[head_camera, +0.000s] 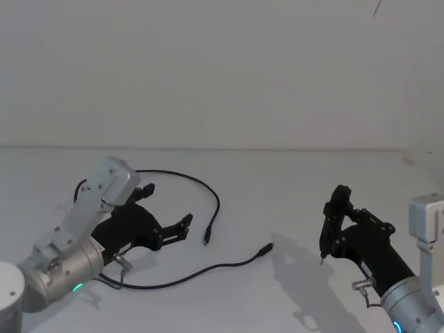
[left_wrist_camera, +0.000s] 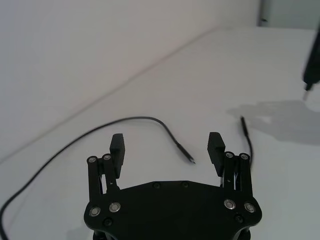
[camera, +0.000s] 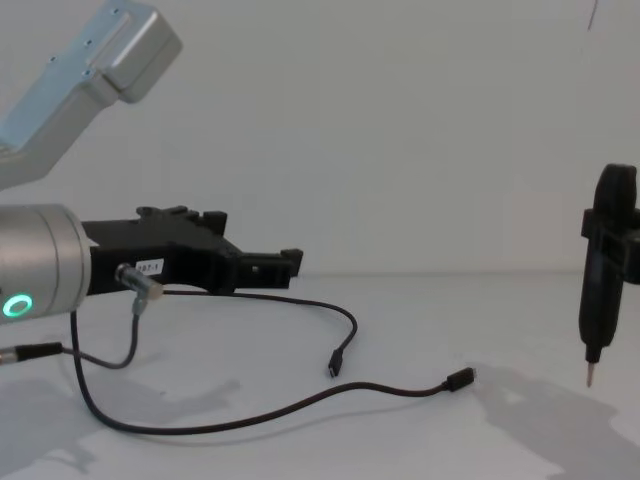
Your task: Pick up the data cable with the one hand.
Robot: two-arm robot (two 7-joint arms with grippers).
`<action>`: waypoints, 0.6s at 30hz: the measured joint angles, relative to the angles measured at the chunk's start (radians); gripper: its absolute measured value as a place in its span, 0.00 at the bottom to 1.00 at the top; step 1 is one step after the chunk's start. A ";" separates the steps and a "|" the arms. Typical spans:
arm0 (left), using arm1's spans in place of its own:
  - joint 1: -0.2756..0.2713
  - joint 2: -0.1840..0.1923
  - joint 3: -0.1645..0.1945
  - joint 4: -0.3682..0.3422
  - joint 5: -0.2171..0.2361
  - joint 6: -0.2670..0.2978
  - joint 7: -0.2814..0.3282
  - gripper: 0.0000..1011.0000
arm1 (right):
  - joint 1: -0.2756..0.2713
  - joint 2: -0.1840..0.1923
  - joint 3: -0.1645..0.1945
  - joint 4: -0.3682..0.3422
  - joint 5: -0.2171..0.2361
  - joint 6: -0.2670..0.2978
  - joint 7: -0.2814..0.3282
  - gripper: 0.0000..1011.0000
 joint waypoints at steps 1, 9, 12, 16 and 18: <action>-0.010 0.010 0.003 -0.002 -0.009 0.017 -0.024 0.99 | 0.000 0.000 0.000 0.000 0.000 0.000 0.000 0.28; -0.070 0.047 0.031 0.002 -0.050 0.113 -0.150 0.99 | 0.000 0.000 0.000 0.000 0.000 0.000 0.000 0.28; -0.097 0.055 0.046 0.010 -0.065 0.162 -0.198 0.99 | 0.000 0.000 0.000 0.000 0.000 0.000 0.000 0.28; -0.141 0.057 0.074 0.027 -0.081 0.227 -0.251 0.99 | 0.000 0.000 0.000 0.000 0.000 0.000 0.000 0.28; -0.151 0.055 0.082 0.033 -0.084 0.246 -0.264 0.99 | 0.000 0.000 0.000 0.000 0.000 0.000 0.000 0.28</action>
